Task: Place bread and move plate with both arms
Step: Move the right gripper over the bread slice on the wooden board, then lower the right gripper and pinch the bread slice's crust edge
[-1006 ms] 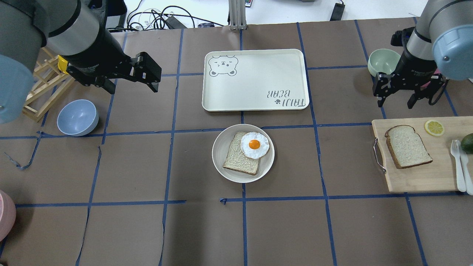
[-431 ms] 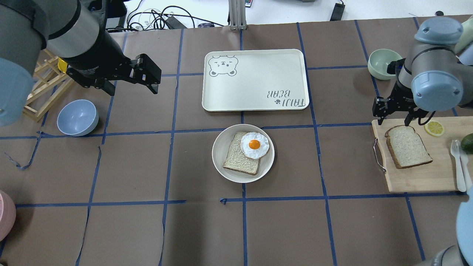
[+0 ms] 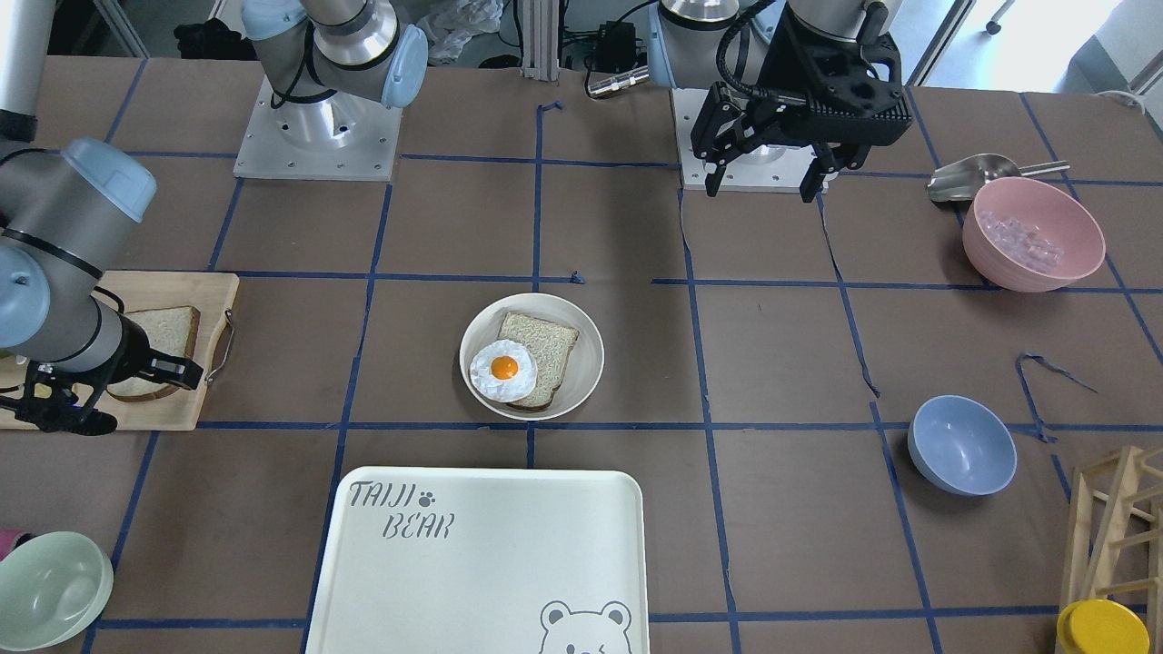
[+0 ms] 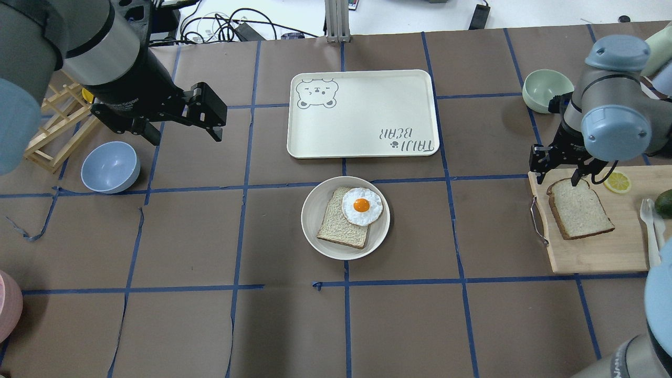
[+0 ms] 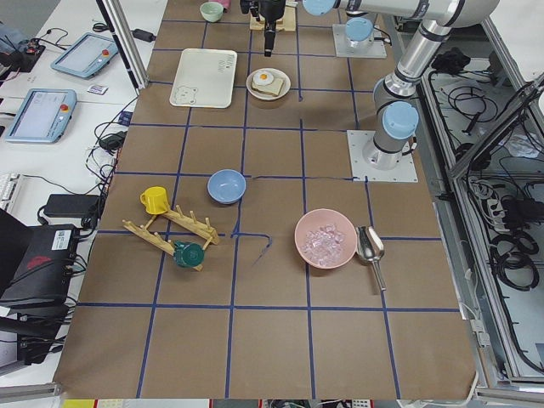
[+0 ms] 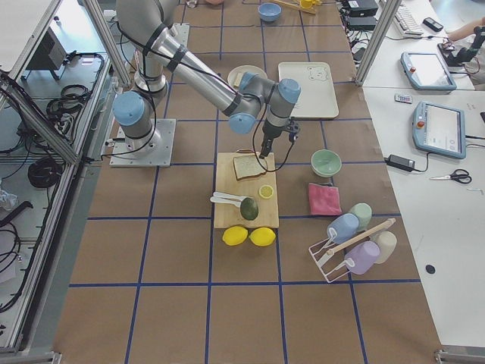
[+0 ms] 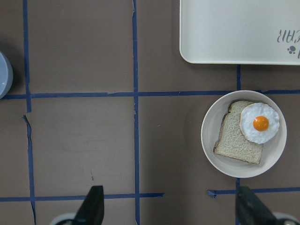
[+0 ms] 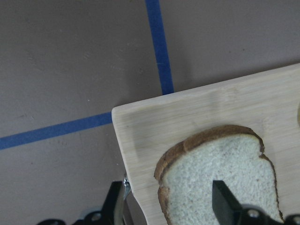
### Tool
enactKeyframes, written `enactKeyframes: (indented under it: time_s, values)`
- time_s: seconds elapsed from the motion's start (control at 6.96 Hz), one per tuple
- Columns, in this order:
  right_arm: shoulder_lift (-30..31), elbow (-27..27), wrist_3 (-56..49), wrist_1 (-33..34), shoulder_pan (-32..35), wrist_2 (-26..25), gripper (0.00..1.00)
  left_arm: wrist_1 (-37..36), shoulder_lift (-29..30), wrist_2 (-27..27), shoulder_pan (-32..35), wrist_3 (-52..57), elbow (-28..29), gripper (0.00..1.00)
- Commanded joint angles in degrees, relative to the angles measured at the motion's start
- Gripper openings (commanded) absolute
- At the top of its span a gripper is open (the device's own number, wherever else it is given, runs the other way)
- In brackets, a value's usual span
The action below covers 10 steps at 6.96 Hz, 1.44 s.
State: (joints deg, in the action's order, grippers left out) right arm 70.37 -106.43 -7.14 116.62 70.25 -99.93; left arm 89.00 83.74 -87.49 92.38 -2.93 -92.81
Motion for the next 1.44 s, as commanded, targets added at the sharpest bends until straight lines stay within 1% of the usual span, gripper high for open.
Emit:
enactKeyframes:
  time_s: [0.0, 0.14, 0.29, 0.72, 1.15, 1.29]
  values:
    - [-1.01, 0.00, 0.02, 0.10, -0.38, -0.01, 0.66, 0.21, -0.07, 0.65, 0.00, 0.38, -0.09, 1.00]
    - [-1.54, 0.00, 0.02, 0.01, -0.99, -0.01, 0.62, 0.21, -0.16, 0.65, 0.00, 0.56, -0.18, 1.00]
    - [-1.55, 0.00, 0.11, 0.01, -0.99, -0.01, 0.53, 0.21, -0.24, 0.65, 0.00, 0.56, -0.35, 1.00]
    - [-1.72, -0.62, 0.90, 0.10, -0.99, -0.01, 0.55, -0.32, -0.16, 0.74, 0.00, 0.56, -0.27, 1.00]
    - [-2.69, -0.53, 0.90, 0.89, -0.99, -0.18, 0.54, -0.32, -0.16, 0.74, 0.00, 0.56, -0.18, 1.00]
    - [-2.78, -0.53, 0.82, 0.89, -0.99, -0.18, 0.47, -0.32, -0.16, 0.65, 0.00, 0.56, -0.09, 1.00]
